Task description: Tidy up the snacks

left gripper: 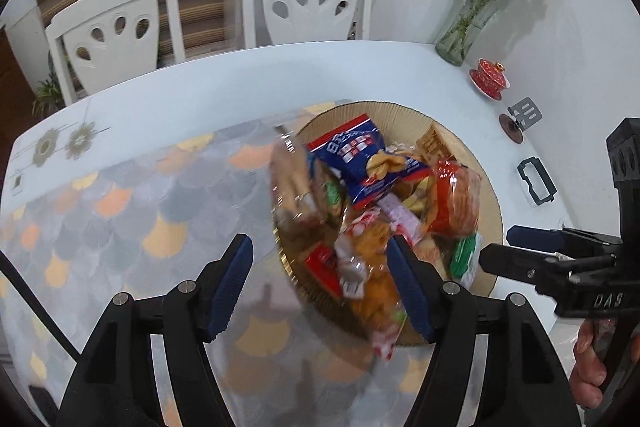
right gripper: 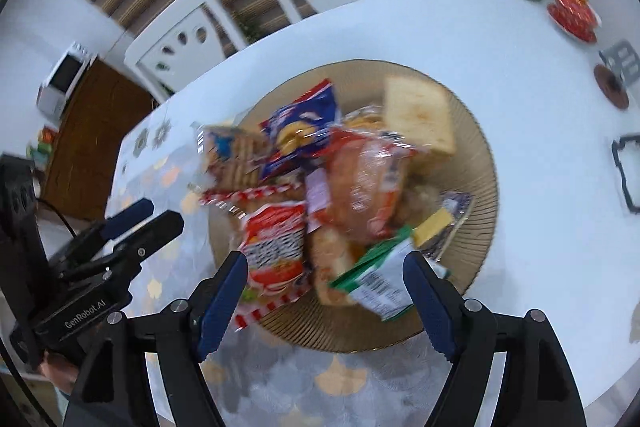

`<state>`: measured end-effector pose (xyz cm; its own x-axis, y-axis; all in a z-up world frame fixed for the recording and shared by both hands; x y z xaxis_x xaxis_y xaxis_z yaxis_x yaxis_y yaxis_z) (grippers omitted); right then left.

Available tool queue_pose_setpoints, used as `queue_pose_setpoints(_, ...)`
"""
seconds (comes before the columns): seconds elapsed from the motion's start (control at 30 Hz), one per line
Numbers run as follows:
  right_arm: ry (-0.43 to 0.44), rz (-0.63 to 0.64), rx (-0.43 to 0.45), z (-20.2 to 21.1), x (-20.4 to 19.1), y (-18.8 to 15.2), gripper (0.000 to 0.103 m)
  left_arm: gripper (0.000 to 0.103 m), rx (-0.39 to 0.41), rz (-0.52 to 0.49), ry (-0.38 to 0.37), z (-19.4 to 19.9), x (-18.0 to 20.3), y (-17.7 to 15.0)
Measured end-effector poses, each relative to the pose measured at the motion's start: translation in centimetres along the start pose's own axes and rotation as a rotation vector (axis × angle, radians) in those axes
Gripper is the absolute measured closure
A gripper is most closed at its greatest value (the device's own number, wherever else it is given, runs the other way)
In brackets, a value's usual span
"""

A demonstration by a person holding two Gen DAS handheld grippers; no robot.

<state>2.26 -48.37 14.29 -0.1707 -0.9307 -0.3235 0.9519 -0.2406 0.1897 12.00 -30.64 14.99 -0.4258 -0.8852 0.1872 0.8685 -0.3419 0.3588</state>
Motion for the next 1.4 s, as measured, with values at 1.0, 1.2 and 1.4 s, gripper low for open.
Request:
queue_pose_setpoints(1.0, -0.112, 0.212, 0.044, -4.2, -21.8, -9.6, 0.025, 0.035, 0.029, 0.256, 0.248, 9.8, -14.5, -15.2)
queue_pose_setpoints(1.2, -0.127, 0.186, 0.022, -5.5, -23.5, -11.5, 0.025, 0.035, 0.011, 0.253, 0.312, 9.3, -15.8, -17.6)
queue_pose_setpoints(1.4, -0.208, 0.165, 0.015, -6.9, -23.8, -12.9, 0.024, 0.029, -0.012, 0.246, 0.296, 8.0, -16.4, -19.4)
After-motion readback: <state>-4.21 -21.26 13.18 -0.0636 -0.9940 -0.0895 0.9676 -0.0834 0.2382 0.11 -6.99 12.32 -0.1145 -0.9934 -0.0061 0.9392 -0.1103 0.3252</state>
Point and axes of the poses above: each gripper's, at about its wrist camera, not at the fingertips, and z roughly against the way its jaws point, x to its right, y to its top, the point moved 1 cm from there along -z, roughly the way its jaws point, and after that the axes turned 8 degrees about -x, right-handed, at the moved point
